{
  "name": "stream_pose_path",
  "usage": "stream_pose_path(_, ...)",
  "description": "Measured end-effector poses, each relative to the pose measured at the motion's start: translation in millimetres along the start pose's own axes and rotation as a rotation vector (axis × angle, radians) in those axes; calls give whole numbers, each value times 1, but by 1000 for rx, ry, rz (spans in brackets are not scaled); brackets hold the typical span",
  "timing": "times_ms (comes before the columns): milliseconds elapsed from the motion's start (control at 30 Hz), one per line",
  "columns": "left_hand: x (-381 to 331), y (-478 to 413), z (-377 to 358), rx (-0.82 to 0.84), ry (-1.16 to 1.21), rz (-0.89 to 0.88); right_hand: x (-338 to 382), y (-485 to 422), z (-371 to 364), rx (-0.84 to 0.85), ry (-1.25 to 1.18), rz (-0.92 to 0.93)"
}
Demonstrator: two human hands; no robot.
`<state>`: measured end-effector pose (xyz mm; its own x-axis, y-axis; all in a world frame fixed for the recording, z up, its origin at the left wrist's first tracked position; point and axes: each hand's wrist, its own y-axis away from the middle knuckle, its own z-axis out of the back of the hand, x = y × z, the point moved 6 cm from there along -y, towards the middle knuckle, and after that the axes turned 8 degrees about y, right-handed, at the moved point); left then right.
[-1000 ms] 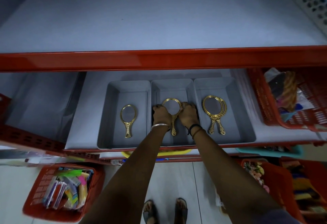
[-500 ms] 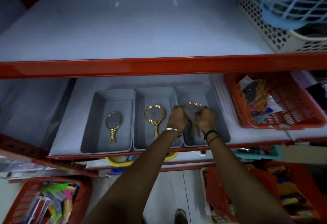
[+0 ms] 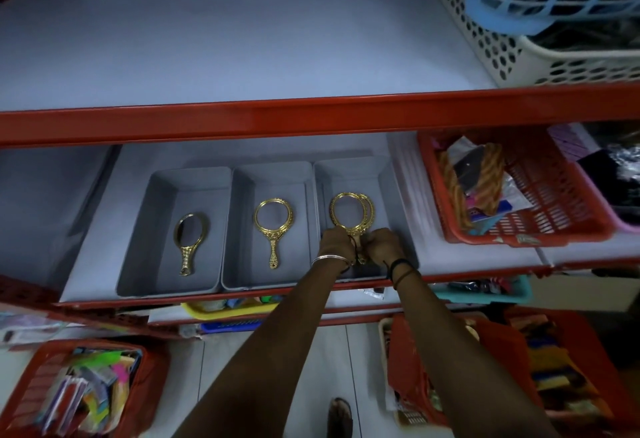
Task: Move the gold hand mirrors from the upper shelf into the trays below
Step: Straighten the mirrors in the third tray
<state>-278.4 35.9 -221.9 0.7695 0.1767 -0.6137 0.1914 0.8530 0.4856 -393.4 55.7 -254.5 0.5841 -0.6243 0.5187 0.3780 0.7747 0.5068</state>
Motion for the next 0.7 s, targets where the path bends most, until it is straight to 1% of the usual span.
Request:
stream_pose_path(100,1,0,-3,24,6,10,-6,-1,-1,2,-58,-2)
stream_pose_path(400,4,-4,-9,46,27,73,-9,0,-6,-23,13,17)
stream_pose_path(567,5,-10,-3,-35,207,139,-11,-10,-6,-16,18,15)
stream_pose_path(700,2,-15,4,-72,246,183,-5,-22,4,-62,-7,23)
